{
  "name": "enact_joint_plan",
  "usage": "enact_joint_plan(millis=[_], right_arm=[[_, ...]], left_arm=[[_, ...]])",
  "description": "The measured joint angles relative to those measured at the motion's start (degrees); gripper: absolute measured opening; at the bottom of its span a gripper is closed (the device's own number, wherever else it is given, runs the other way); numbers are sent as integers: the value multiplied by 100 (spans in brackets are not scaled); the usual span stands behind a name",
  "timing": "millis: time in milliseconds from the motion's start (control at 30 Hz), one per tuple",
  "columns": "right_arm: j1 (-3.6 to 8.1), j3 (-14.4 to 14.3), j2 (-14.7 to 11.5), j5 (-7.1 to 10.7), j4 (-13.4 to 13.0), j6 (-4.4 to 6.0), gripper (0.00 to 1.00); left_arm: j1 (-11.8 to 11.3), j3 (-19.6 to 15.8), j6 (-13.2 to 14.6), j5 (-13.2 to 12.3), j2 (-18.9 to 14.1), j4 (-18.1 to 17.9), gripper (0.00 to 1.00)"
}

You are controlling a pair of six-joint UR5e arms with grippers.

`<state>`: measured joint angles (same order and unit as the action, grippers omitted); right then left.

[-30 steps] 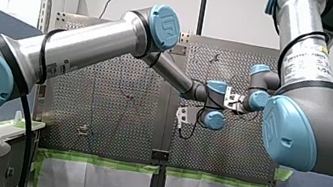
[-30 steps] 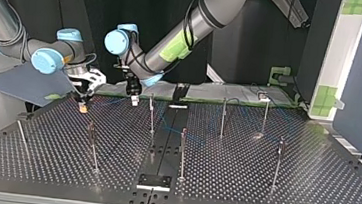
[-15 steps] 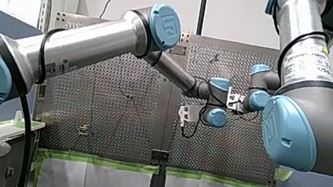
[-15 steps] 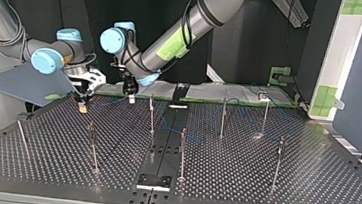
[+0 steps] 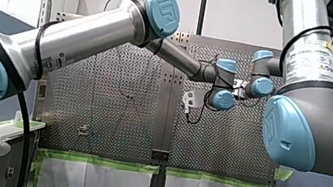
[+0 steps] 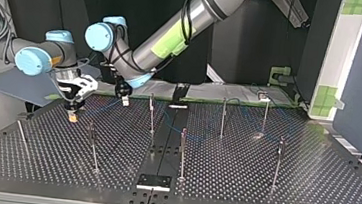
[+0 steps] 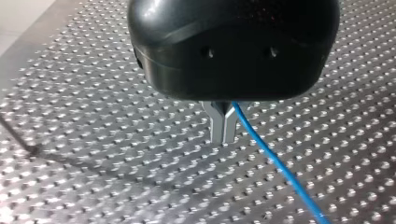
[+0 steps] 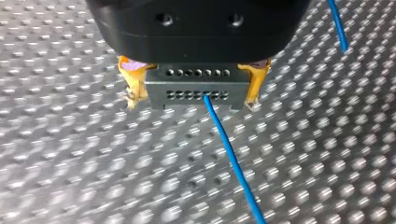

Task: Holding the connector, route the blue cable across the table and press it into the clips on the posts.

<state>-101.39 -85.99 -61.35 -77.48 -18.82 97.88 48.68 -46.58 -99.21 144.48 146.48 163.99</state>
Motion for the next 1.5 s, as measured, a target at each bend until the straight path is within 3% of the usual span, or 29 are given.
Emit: enact_joint_plan(millis=[233, 333, 733, 1000, 1333, 1500], right_arm=[[-40, 16, -310, 80, 116, 301, 1], [-56, 17, -453, 85, 192, 366, 1], [-22, 19, -1009, 145, 349, 452, 1], [2, 72, -1157, 184, 424, 509, 1], [98, 258, -1159, 544, 411, 764, 1], [134, 348, -1156, 680, 432, 799, 1]], left_arm=[[77, 2, 97, 55, -310, 203, 0], [97, 4, 172, 57, -430, 221, 0], [18, 85, 530, 42, -923, 175, 0], [-105, 394, 765, -138, -995, 202, 0], [-366, 145, 803, -614, -990, 199, 0], [-465, 122, 831, -770, -988, 121, 0]])
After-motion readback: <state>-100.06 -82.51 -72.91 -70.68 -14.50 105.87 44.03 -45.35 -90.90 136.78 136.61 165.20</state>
